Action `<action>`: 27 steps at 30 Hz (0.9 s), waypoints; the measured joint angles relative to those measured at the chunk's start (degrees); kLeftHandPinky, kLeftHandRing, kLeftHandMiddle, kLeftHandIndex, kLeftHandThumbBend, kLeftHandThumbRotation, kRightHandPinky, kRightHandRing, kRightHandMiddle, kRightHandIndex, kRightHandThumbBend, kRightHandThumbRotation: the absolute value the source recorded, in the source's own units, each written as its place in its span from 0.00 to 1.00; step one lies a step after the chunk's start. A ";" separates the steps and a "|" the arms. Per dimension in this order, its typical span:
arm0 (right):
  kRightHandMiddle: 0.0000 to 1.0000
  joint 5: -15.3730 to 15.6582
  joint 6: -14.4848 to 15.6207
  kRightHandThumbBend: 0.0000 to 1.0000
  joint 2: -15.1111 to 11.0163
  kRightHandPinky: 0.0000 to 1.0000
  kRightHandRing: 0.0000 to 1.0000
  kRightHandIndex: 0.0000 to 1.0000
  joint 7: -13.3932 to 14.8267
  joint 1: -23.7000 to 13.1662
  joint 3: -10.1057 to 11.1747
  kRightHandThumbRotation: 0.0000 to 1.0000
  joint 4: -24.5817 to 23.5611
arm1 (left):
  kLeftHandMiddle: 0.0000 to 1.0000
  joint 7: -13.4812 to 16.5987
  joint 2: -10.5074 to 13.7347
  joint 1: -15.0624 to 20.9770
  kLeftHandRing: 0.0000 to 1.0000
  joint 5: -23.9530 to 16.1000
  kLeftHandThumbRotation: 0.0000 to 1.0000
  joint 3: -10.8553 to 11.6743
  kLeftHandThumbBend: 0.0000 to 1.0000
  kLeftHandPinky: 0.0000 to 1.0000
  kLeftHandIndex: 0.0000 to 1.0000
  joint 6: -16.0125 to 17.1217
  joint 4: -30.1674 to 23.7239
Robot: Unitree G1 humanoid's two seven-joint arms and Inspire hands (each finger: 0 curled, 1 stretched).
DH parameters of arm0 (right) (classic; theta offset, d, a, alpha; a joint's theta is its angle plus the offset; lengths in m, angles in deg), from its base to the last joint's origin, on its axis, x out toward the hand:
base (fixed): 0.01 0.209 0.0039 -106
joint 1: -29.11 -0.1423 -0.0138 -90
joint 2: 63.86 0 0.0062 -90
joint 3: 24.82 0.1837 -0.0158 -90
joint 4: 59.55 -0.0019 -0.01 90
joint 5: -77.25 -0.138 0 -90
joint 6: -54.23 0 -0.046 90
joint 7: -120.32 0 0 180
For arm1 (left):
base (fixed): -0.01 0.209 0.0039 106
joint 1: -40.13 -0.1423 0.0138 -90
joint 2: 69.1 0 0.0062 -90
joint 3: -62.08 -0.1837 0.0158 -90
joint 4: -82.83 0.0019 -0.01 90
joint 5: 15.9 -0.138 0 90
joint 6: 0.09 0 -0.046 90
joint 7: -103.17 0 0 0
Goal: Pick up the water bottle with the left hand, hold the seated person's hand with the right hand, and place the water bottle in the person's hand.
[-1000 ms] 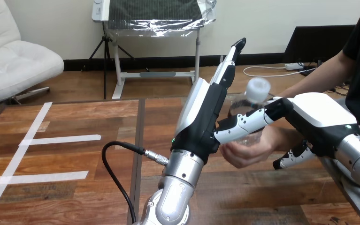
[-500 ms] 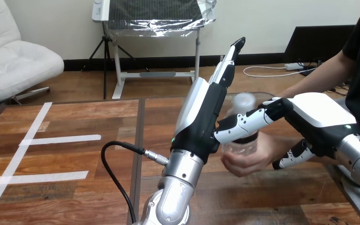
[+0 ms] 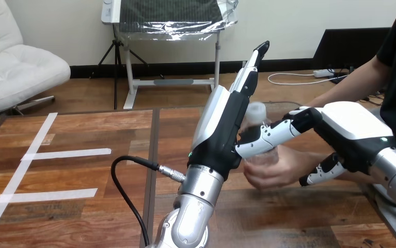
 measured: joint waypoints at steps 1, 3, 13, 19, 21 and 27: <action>0.95 -0.18 0.19 0.87 0.00 0.82 0.94 0.89 -0.10 0.18 0.25 0.00 -0.29 | 1.00 0.00 0.00 0.00 1.00 0.11 0.77 0.00 1.00 1.00 1.00 0.01 0.00; 0.96 -0.88 0.81 0.86 0.00 0.82 0.95 0.89 -0.37 0.75 0.94 0.00 -1.25 | 1.00 0.00 0.00 -0.01 1.00 0.53 0.77 0.04 1.00 1.00 1.00 0.18 0.00; 0.95 -3.55 2.43 0.83 0.13 0.82 0.94 0.88 -0.45 5.02 5.24 0.00 -8.25 | 1.00 0.00 0.06 -0.16 1.00 2.34 0.79 0.39 0.95 1.00 1.00 2.96 -0.02; 0.94 -5.42 4.15 0.79 0.96 0.82 0.94 0.87 -0.47 8.04 7.77 0.00 -13.90 | 1.00 -0.02 0.33 -0.53 1.00 2.34 0.84 0.35 0.92 1.00 1.00 4.45 -0.51; 0.94 -6.42 4.87 0.77 1.35 0.82 0.94 0.87 -0.49 9.27 8.53 0.00 -16.00 | 1.00 -0.10 0.52 -1.02 1.00 2.36 0.85 0.33 0.91 1.00 1.00 4.68 -1.10; 0.95 -9.13 6.84 0.69 3.17 0.81 0.93 0.87 -0.57 12.90 10.61 0.00 -22.07 | 1.00 -0.91 1.02 -3.72 1.00 3.74 0.85 0.39 0.87 1.00 1.00 5.16 -3.61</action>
